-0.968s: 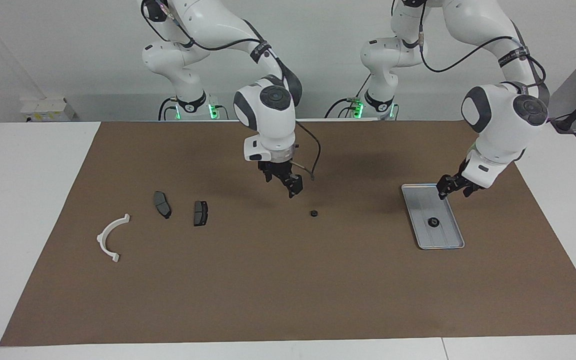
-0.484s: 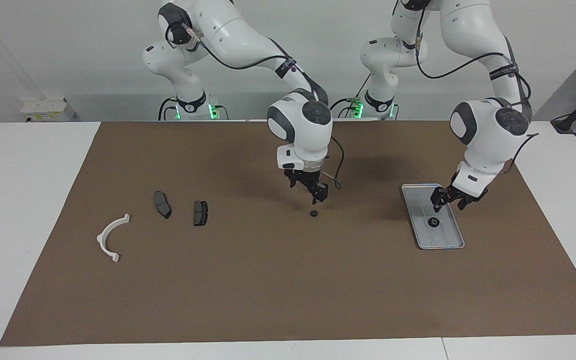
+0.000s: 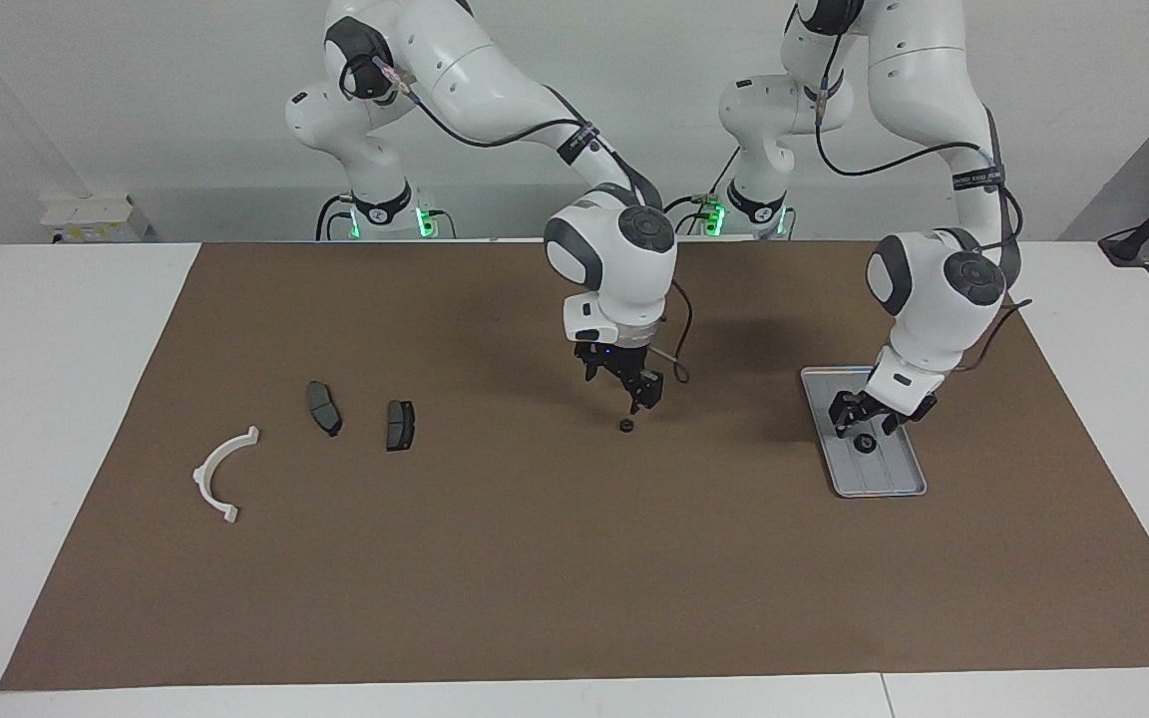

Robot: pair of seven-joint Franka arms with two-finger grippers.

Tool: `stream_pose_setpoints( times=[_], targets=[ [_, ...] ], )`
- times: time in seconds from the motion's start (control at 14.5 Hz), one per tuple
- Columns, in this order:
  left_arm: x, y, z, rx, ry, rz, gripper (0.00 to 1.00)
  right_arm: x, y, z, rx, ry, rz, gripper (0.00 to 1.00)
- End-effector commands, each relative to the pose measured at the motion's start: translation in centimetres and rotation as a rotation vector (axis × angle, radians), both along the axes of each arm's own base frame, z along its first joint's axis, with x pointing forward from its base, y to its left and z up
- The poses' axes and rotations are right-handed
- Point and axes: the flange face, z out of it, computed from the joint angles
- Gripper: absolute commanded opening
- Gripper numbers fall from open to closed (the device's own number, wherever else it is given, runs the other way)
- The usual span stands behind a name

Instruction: Place bearing gear from tray to pile

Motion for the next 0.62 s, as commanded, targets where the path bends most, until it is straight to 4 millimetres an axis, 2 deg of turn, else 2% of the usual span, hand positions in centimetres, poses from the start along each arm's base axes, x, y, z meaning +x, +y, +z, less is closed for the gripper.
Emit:
stream_pose_setpoints(
  times=[0.0, 0.21, 0.55],
  targets=[
    [-0.8, 0.5, -0.5, -0.007, -0.003, -0.004, 0.77, 0.5, 0.8, -1.4, -0.019, -0.041, 0.023, 1.0],
    [-0.9, 1.5, -0.7, -0.006, 0.002, -0.008, 0.77, 1.1, 1.0, -1.3, -0.009, -0.056, 0.03, 1.0],
    [-0.7, 1.6, -1.0, -0.005, -0.015, -0.007, 0.77, 2.6, 1.3, -0.5, 0.023, -0.075, 0.038, 1.0]
  ],
)
